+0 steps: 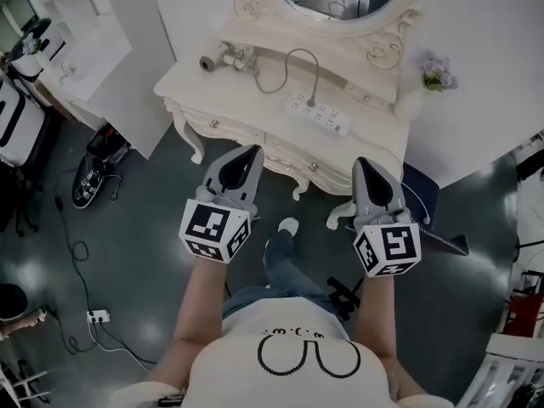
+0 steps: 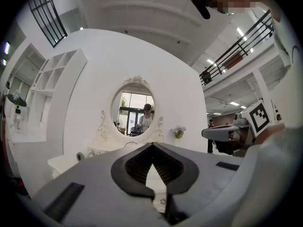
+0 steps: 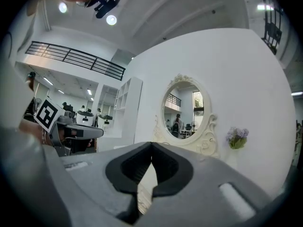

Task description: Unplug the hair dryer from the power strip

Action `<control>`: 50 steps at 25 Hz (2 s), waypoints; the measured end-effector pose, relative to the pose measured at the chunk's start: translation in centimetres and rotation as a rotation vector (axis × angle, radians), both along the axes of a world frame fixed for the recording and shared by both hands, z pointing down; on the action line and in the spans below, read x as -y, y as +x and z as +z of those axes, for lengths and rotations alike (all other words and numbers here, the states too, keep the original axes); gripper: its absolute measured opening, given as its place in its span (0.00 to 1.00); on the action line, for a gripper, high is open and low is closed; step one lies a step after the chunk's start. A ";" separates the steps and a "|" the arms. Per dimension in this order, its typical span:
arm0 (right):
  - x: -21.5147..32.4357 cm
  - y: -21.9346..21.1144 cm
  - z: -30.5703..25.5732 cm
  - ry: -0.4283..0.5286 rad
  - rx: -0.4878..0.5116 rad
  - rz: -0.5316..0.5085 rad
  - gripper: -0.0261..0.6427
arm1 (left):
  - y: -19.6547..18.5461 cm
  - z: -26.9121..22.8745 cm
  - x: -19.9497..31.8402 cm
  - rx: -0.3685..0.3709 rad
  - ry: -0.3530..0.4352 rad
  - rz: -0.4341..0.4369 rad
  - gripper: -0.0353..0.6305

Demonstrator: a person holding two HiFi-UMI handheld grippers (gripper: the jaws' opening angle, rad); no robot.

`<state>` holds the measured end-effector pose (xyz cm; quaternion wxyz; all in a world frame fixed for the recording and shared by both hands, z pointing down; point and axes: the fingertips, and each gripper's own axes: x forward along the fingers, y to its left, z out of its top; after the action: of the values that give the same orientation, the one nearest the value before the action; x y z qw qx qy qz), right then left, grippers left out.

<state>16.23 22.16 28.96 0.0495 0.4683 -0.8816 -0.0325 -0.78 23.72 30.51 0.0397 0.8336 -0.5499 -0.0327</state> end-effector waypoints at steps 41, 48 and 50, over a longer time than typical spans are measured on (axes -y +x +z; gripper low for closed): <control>31.1 -4.8 14.8 -0.430 0.061 0.027 0.05 | 7.1 22.0 31.3 0.273 -0.444 0.525 0.49; 31.7 -6.8 16.6 -0.479 0.022 -0.056 0.20 | 7.3 25.0 31.7 0.364 -0.492 0.567 0.49; 32.1 -7.7 17.2 -0.488 -0.011 -0.084 0.22 | 7.3 25.3 31.7 0.372 -0.497 0.567 0.49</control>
<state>8.50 -9.91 46.19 0.1645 0.4050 -0.8819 0.1768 6.50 -7.98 55.84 0.1470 0.9088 -0.2877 0.2641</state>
